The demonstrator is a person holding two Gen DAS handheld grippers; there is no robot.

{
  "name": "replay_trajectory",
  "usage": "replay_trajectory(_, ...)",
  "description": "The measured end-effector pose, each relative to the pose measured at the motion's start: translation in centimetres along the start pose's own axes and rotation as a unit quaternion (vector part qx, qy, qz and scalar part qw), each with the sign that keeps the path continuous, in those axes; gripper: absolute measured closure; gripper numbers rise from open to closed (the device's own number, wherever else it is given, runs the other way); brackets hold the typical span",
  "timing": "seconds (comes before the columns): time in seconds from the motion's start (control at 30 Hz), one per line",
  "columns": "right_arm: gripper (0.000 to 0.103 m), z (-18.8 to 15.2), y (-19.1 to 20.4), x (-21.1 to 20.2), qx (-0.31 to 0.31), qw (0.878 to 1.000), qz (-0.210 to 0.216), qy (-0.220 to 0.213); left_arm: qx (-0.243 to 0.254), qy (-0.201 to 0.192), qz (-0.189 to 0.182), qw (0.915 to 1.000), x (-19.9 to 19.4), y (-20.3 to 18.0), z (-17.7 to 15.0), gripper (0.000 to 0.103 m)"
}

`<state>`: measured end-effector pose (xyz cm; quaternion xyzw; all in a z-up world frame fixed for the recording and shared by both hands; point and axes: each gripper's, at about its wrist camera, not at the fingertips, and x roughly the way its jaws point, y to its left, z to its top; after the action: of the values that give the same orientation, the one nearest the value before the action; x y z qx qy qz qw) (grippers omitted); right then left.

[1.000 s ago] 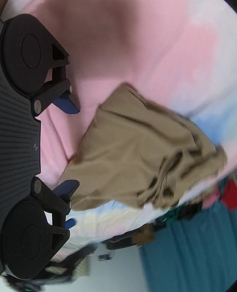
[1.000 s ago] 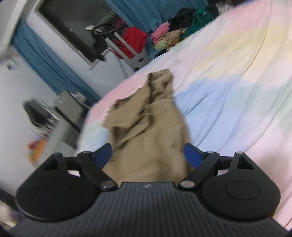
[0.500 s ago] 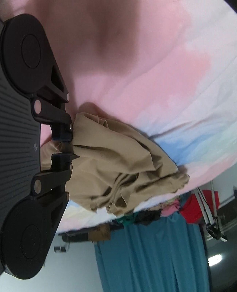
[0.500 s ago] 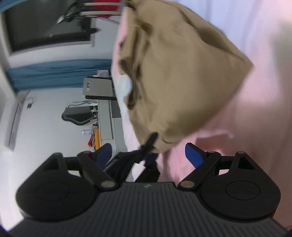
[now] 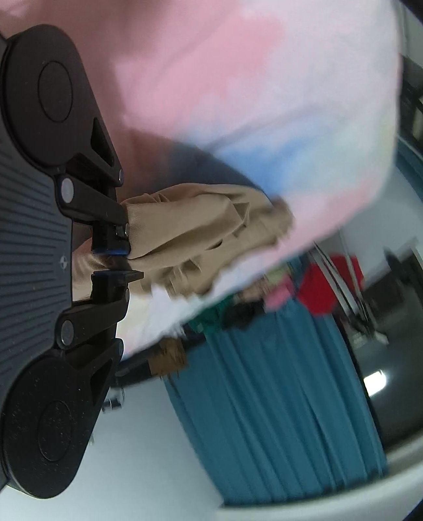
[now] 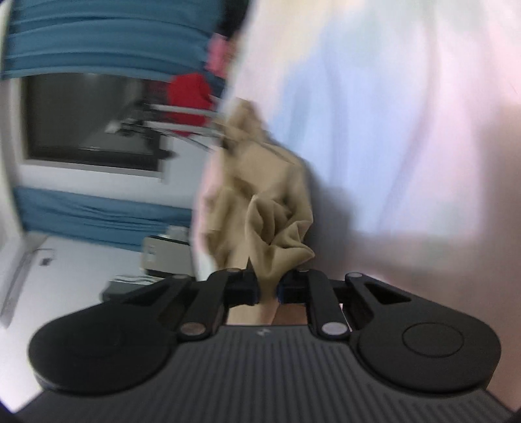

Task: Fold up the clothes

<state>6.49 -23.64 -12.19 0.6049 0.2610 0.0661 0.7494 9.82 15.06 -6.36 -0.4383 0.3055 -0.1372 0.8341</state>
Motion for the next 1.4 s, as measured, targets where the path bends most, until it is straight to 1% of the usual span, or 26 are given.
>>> replay_trajectory(0.07,0.090,0.2,1.6,-1.0,-0.013,1.000,0.015,-0.019,0.015,-0.010,-0.006,0.9998,-1.2,-1.6,0.0,0.096)
replay_trajectory(0.13,0.090,0.3,3.2,-2.2,-0.014,0.999,0.032,-0.028,0.029,-0.019,-0.010,0.9993,-2.7,-3.4,-0.2,0.096)
replay_trajectory(0.2,0.091,0.2,5.0,-4.0,-0.029,0.998,0.045,-0.036,0.035,-0.023,-0.014,0.9990,-4.6,-4.8,-0.8,0.096)
replay_trajectory(0.27,0.091,-0.3,6.1,-6.2,-0.044,0.997,0.055,-0.040,0.036,-0.032,-0.025,0.9985,-7.1,-5.6,-2.1,0.096)
replay_trajectory(0.33,0.091,-1.0,6.6,-9.0,-0.058,0.996,0.061,-0.039,0.017,-0.036,-0.036,0.9986,-9.8,-5.5,-4.0,0.096)
replay_trajectory(0.37,0.091,-1.7,6.4,-10.4,-0.065,0.995,0.061,-0.036,0.002,-0.034,-0.036,0.9987,-11.2,-5.2,-5.0,0.096)
replay_trajectory(0.43,0.091,-3.1,5.5,-13.1,-0.060,0.996,0.062,-0.026,-0.024,-0.032,-0.035,0.9986,-13.9,-4.6,-7.1,0.096)
replay_trajectory(0.53,0.090,-5.0,3.7,-16.8,-0.045,0.997,0.064,-0.020,-0.029,-0.028,-0.031,0.9987,-17.2,-4.2,-10.4,0.096)
replay_trajectory(0.6,0.090,-6.1,2.7,-18.6,-0.043,0.997,0.061,-0.028,-0.024,-0.019,-0.021,0.9993,-18.3,-3.8,-11.8,0.096)
replay_trajectory(0.67,0.090,-6.5,1.8,-19.0,-0.035,0.997,0.054,-0.032,-0.030,-0.014,-0.016,0.9993,-17.8,-3.7,-11.2,0.096)
replay_trajectory(0.8,0.090,-5.7,1.7,-17.0,-0.030,0.998,0.050,-0.026,-0.044,-0.008,-0.011,0.9989,-16.2,-3.7,-9.3,0.095)
replay_trajectory(0.9,0.091,-4.4,2.1,-14.6,-0.009,0.998,0.052,-0.017,-0.049,-0.004,-0.004,0.9988,-14.4,-4.1,-7.3,0.094)
replay_trajectory(0.97,0.090,-3.3,3.0,-12.5,-0.004,0.999,0.047,-0.013,-0.040,-0.005,0.011,0.9991,-11.9,-5.1,-4.9,0.094)
replay_trajectory(1.1,0.091,-1.1,5.4,-7.0,-0.008,1.000,0.022,-0.010,-0.054,0.000,0.042,0.9977,-7.0,-6.1,-0.6,0.094)
replay_trajectory(1.17,0.091,0.4,6.1,-3.9,-0.013,1.000,0.002,-0.009,-0.060,0.003,0.062,0.9963,-4.4,-6.3,1.4,0.094)
replay_trajectory(1.23,0.091,1.6,6.3,-0.7,-0.015,1.000,-0.020,-0.007,-0.059,0.006,0.086,0.9945,-1.7,-6.0,2.9,0.094)
replay_trajectory(1.3,0.091,2.6,6.1,2.2,-0.019,0.999,-0.034,-0.005,-0.046,0.004,0.104,0.9935,0.8,-5.4,4.2,0.094)
replay_trajectory(1.33,0.091,3.0,5.9,3.4,-0.025,0.999,-0.035,-0.004,-0.034,0.001,0.109,0.9934,2.1,-5.0,4.7,0.094)
replay_trajectory(1.4,0.091,3.7,5.3,5.3,-0.036,0.999,-0.030,-0.002,-0.020,-0.007,0.105,0.9943,4.3,-4.0,5.1,0.094)
